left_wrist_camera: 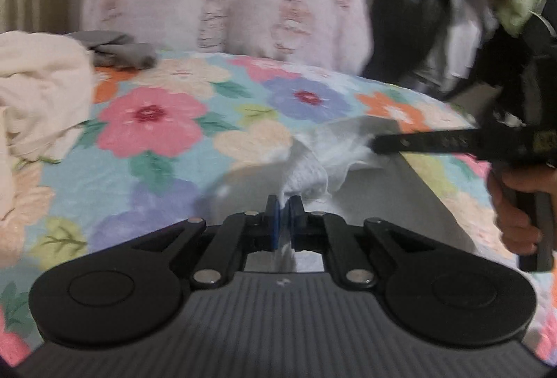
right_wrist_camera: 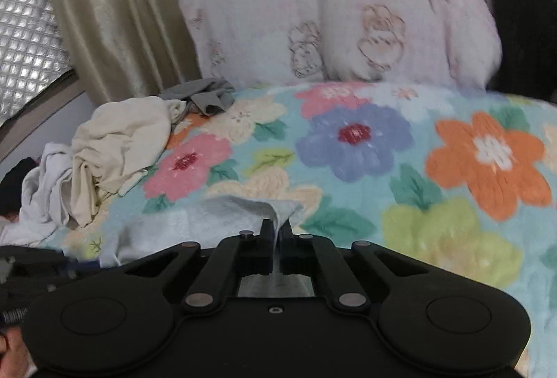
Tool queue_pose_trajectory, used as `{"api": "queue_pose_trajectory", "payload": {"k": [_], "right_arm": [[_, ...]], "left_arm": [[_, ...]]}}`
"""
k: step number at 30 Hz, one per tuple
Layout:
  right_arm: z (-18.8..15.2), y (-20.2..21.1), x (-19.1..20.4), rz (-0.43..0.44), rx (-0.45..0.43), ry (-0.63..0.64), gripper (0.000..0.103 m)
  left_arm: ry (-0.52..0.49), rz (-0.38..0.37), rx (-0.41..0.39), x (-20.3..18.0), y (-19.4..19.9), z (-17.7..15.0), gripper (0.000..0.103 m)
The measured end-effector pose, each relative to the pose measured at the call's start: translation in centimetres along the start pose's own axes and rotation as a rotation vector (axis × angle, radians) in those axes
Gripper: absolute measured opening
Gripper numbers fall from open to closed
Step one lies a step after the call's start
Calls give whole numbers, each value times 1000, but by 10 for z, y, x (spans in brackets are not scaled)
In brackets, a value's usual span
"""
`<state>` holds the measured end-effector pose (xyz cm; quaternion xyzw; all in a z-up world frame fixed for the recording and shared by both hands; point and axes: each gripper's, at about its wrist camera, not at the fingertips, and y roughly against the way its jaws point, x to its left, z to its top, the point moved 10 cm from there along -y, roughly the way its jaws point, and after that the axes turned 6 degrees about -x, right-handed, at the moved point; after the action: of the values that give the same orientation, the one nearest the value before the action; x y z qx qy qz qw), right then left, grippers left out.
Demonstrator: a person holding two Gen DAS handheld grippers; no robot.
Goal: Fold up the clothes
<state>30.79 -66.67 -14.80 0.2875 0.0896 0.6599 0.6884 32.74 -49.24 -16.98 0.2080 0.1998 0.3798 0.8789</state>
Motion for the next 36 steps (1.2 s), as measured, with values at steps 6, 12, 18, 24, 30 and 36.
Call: {"api": "queue_pose_trajectory", "payload": {"k": [6,12,18,24,30,36], "right_arm": [[-11,-23,-13,-116,59,-48,16],[-20,5,-34,-65,13,-273,24],[-46,0,-28,-15,181,-212,66],[-69,-5,-27,-167,217,27,63],[-66,86,-57,-326,64,-140,63],[-99,170,-61,-127,83,-370,64]], "left_arm": [[120,23,89,31,-21,-16,36],[24,-116,92,20,-5,-8,60],[-222,79,233,9,-45,-29,69],[263,168,105,71,-39,-6,67],[179,114,43,44,18,0,70],[64,-55,141,-42,58,-39,70]]}}
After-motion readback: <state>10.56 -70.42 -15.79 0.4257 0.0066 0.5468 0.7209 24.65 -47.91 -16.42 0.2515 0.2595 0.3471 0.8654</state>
